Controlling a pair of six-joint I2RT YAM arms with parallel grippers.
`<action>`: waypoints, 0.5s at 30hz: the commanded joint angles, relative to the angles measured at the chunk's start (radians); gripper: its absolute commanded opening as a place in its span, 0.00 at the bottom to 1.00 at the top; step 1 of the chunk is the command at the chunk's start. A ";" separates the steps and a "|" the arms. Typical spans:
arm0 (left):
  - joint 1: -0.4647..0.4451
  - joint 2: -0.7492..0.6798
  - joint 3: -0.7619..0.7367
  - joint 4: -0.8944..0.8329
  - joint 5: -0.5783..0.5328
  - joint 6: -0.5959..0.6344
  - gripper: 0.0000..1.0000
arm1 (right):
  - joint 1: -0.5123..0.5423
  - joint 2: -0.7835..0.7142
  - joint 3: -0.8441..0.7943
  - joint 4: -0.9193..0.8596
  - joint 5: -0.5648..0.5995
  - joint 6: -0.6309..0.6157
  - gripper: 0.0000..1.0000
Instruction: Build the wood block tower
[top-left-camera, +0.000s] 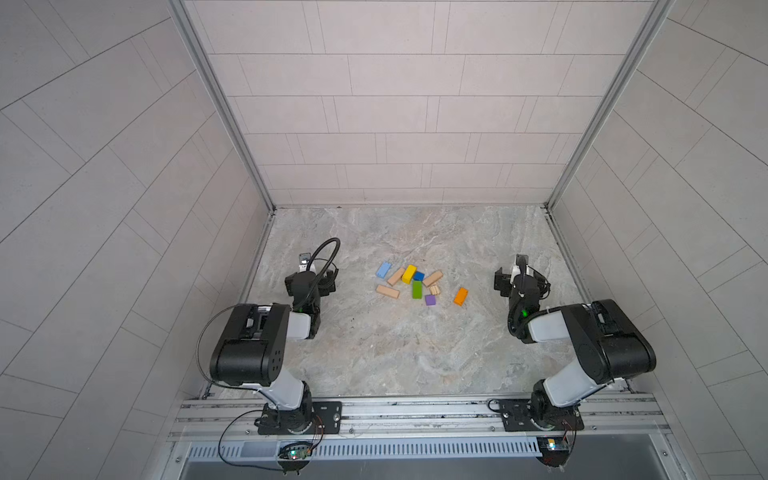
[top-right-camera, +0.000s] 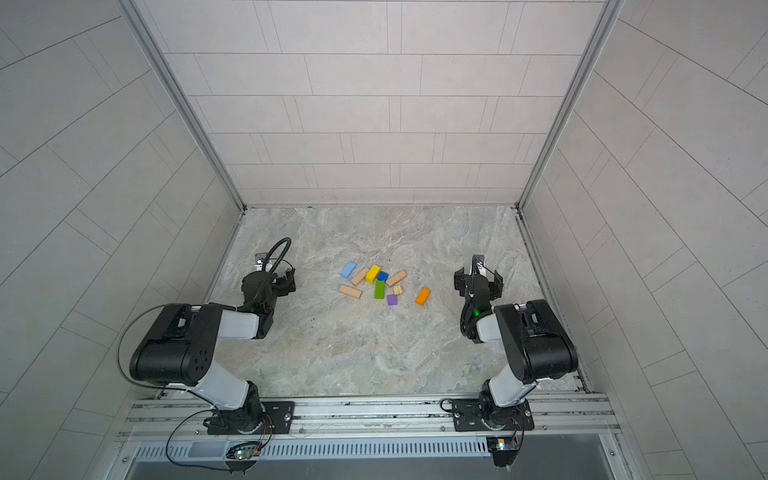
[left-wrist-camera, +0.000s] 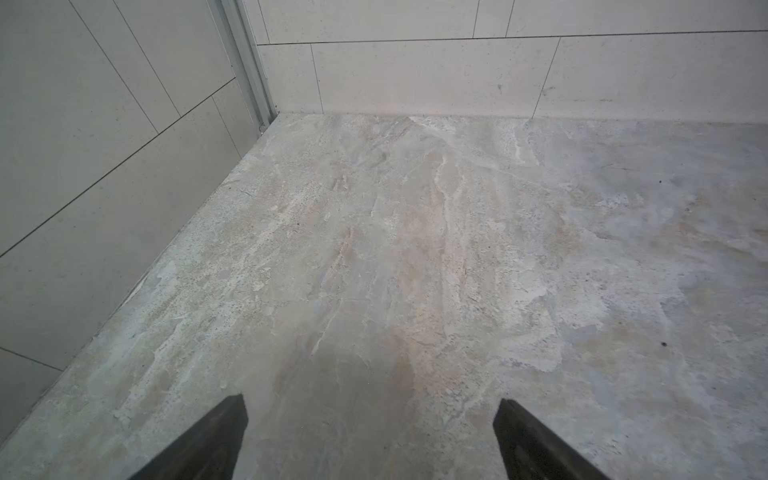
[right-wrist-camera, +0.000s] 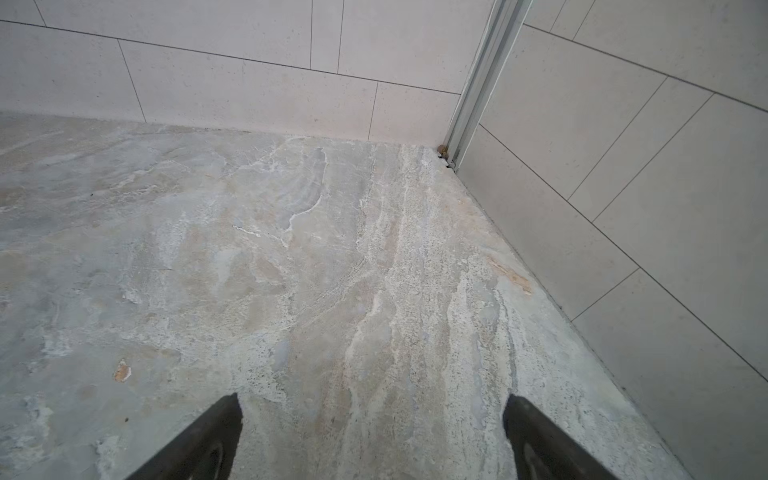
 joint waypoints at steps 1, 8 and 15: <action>-0.006 -0.001 0.016 0.008 -0.005 0.007 1.00 | 0.005 0.005 0.010 0.003 -0.003 -0.011 0.99; -0.005 -0.005 0.008 0.018 -0.004 0.009 1.00 | 0.004 0.005 0.010 0.002 -0.003 -0.011 0.99; -0.005 -0.004 0.011 0.014 -0.002 0.008 1.00 | 0.004 0.005 0.010 0.002 -0.003 -0.010 0.99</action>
